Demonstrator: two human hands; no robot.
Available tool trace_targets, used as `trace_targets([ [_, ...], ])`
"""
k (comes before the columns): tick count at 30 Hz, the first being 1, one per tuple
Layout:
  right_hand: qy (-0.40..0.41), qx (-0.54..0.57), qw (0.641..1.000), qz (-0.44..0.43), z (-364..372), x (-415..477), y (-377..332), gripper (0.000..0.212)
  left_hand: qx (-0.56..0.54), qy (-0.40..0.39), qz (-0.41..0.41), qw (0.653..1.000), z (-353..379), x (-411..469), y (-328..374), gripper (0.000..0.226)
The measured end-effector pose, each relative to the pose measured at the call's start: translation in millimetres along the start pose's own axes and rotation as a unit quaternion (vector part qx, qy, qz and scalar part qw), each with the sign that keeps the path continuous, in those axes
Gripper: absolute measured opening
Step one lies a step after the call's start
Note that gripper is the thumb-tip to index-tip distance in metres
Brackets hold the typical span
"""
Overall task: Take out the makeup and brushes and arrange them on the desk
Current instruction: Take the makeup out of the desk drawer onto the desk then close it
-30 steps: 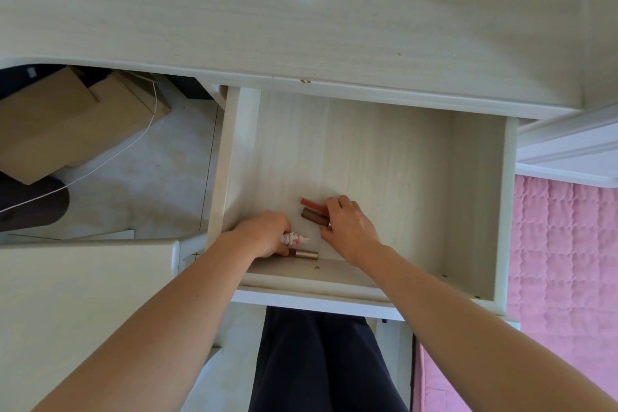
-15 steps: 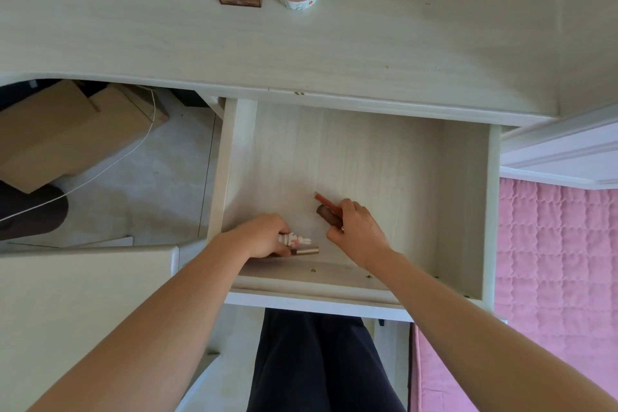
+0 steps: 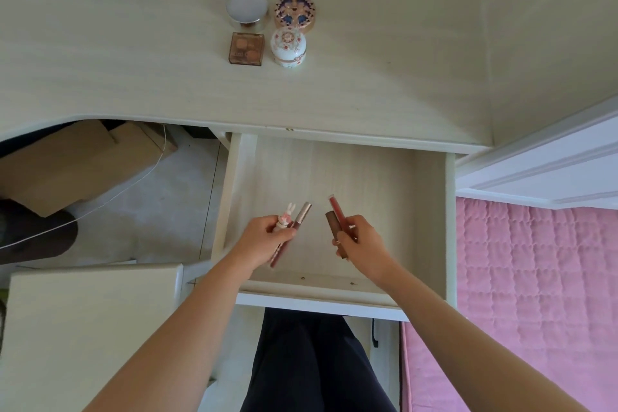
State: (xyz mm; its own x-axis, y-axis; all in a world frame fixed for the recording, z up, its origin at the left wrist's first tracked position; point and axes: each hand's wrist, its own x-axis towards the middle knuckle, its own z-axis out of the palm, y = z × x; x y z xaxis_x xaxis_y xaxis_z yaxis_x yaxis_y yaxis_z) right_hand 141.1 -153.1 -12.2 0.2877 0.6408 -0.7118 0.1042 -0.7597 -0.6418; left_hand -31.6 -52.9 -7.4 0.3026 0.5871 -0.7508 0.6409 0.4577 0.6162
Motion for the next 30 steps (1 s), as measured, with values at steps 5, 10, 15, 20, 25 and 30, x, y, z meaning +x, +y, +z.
trace_targets([
  [5, 0.012, 0.135, 0.991, -0.017, -17, -19, -22, 0.024, -0.093, 0.013, -0.007, 0.996, 11, -24, 29, 0.011],
  [10, 0.036, 0.208, 0.977, -0.024, -35, -22, -51, 0.022, -0.145, 0.028, -0.015, 0.989, 16, -27, 70, 0.011],
  [15, 0.063, 0.224, 0.972, -0.026, -59, -12, -85, 0.017, -0.181, 0.059, -0.025, 0.981, 11, -6, 121, 0.010],
  [20, 0.103, 0.234, 0.966, -0.034, -85, 16, -126, 0.019, -0.160, 0.042, 0.005, 0.986, 6, 25, 177, 0.005],
  [25, 0.143, 0.199, 0.969, -0.032, -109, 62, -165, 0.023, -0.153, 0.061, 0.001, 0.986, 7, 65, 229, 0.010],
  [30, 0.168, 0.149, 0.974, 0.005, -126, 106, -191, 0.016, -0.058, 0.104, 0.025, 0.993, 10, 103, 269, 0.008],
])
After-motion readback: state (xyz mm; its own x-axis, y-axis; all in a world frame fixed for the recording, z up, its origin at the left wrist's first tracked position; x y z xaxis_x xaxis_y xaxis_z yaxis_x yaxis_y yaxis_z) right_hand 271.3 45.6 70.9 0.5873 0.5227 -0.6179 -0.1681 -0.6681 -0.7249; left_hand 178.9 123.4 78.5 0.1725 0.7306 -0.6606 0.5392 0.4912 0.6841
